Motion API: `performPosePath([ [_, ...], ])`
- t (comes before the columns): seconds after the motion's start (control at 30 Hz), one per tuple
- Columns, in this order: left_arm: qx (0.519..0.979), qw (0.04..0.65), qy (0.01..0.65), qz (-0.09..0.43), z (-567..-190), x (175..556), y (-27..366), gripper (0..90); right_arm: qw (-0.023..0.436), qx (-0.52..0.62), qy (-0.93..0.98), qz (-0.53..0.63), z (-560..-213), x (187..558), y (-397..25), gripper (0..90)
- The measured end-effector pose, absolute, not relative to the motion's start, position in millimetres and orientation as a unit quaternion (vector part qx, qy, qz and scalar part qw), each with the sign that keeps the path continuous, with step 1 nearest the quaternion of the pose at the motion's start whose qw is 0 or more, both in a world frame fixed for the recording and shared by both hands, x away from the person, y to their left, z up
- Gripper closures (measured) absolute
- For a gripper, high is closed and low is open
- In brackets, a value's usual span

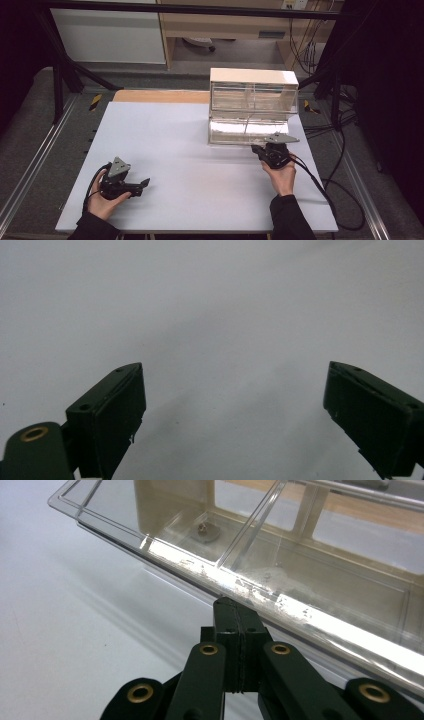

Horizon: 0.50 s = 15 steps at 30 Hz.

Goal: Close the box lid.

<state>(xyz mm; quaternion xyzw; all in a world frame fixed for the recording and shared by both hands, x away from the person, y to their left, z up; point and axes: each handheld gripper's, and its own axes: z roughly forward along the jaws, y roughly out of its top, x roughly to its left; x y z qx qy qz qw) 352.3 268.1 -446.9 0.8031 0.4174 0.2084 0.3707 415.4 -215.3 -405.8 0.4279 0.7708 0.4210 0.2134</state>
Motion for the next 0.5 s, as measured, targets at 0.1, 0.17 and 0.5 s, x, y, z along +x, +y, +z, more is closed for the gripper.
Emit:
performPosePath([
  [0.1,0.803,0.371,0.417,0.209,-446.9,352.3,268.2,9.5,0.210,0.430,0.773,0.415,-408.5,415.1,-215.7,90.0],
  [0.17,0.803,0.371,0.417,0.209,-446.9,352.4,268.5,9.5,0.209,0.431,0.775,0.412,-410.2,414.7,-215.5,90.0],
  [0.5,0.802,0.373,0.420,0.204,-448.0,352.6,269.2,9.5,0.203,0.429,0.770,0.426,-405.5,408.3,-218.5,83.8],
])
